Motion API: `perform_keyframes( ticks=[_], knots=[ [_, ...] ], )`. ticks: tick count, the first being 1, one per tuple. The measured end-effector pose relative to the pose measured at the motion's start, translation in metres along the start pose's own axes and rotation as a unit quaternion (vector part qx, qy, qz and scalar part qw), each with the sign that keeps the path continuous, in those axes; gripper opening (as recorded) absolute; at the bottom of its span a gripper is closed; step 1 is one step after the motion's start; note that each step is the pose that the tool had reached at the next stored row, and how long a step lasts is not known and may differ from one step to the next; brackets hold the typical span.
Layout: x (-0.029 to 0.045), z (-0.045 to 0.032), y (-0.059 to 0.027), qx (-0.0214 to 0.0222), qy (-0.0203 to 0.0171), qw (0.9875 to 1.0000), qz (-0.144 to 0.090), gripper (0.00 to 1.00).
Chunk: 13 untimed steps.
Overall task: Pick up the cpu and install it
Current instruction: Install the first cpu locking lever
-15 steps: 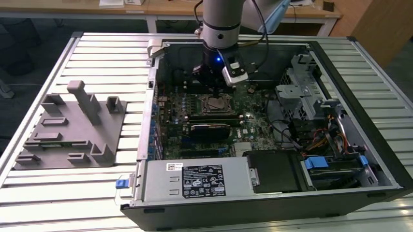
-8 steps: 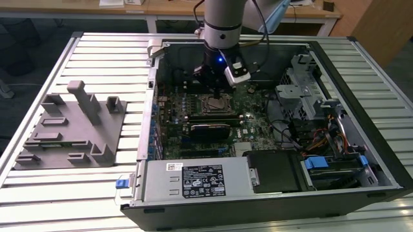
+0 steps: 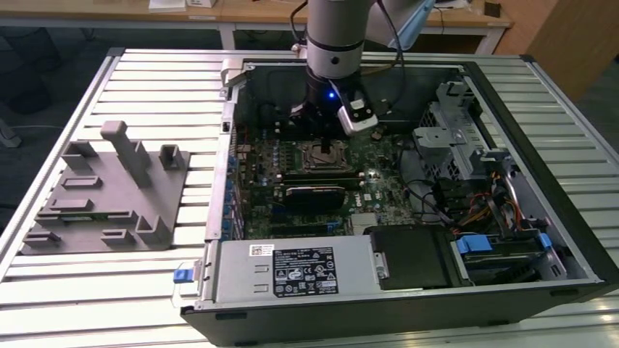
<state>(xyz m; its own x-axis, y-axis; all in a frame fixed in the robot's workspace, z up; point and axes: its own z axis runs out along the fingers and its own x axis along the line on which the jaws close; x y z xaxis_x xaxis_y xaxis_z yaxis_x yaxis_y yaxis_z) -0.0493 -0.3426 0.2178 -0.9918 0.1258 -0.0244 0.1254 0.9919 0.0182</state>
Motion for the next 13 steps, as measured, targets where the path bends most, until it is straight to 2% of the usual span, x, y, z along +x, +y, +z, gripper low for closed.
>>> perform_keyframes(
  ticks=[3,9,13],
  knots=[
    [-0.0001,-0.0029,0.0,-0.0001,0.0001,1.0,0.0,0.11],
    [-0.0005,-0.0185,0.0003,-0.0001,0.0001,1.0,0.0,0.11],
    [-0.0005,-0.0196,0.0003,-0.0007,0.0001,1.0,0.0,0.11]
  ],
)
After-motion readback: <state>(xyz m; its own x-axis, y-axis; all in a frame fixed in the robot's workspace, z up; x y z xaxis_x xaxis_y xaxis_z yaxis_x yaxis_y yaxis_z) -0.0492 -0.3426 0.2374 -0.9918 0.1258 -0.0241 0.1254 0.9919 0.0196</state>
